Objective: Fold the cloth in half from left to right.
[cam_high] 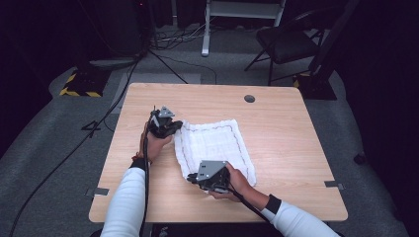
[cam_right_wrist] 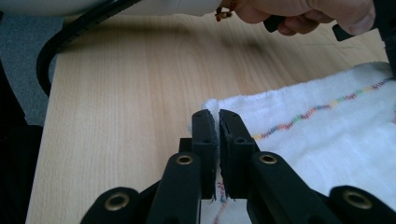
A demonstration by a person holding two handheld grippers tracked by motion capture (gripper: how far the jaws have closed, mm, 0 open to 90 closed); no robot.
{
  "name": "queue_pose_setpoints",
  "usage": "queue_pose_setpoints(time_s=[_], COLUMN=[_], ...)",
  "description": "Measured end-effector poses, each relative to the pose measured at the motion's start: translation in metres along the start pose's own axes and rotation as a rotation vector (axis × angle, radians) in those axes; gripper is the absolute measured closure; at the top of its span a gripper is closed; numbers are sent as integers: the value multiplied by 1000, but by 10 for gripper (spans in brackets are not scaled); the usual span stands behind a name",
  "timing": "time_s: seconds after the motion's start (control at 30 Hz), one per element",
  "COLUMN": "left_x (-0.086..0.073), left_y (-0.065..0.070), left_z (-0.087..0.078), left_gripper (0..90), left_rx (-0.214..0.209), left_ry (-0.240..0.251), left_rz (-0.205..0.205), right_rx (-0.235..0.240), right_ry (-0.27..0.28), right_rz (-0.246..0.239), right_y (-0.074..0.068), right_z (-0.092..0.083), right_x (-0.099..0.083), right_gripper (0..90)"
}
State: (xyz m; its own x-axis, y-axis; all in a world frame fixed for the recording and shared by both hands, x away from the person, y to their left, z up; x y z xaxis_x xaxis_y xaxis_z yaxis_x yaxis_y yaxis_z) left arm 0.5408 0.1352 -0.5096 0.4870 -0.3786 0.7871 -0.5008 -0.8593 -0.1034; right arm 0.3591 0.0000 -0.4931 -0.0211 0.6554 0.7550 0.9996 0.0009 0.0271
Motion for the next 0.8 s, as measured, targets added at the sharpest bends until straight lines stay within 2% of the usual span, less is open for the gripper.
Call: queue_pose_setpoints(time_s=[0.13,0.2,0.3,0.4,0.5,0.53,0.57,0.63,0.8], left_x=[15,22,36,42,54,54,59,63,70], left_y=[13,18,29,33,41,41,46,51,61], left_z=[3,5,8,9,13,13,15,17,23], left_gripper=[869,869,869,869,869,869,870,870,870], left_rx=[-17,-13,-31,-36,-28,-28,-28,-35,-45], left_ry=[21,31,47,52,58,58,61,65,68], left_rz=[25,67,76,81,112,112,134,145,153], right_rx=[-34,-56,-93,-112,-142,-149,-159,-172,-197], right_ry=[13,17,29,34,52,55,58,61,56], right_rz=[23,31,54,66,86,92,99,112,133], right_y=[3,5,9,11,14,15,16,17,18], right_z=[-16,-25,-40,-50,-65,-69,-75,-82,-98], right_x=[-8,-12,-19,-24,-29,-31,-33,-37,-49], right_gripper=[857,857,857,858,858,857,858,858,859])
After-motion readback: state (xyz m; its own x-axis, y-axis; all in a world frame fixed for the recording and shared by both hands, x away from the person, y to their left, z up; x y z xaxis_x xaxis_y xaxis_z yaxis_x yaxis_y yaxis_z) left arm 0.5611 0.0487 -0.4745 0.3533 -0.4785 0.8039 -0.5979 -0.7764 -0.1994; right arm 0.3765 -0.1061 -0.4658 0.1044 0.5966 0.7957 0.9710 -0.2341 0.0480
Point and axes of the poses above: each handheld gripper's, and its own axes: z roughly forward along the jaws, x roughly out of its top, y roughly to its right, the point moved 7 cm from there along z, roughly forward along the jaws, and after that the axes turned 14 degrees about x, right-handed, at the moved point
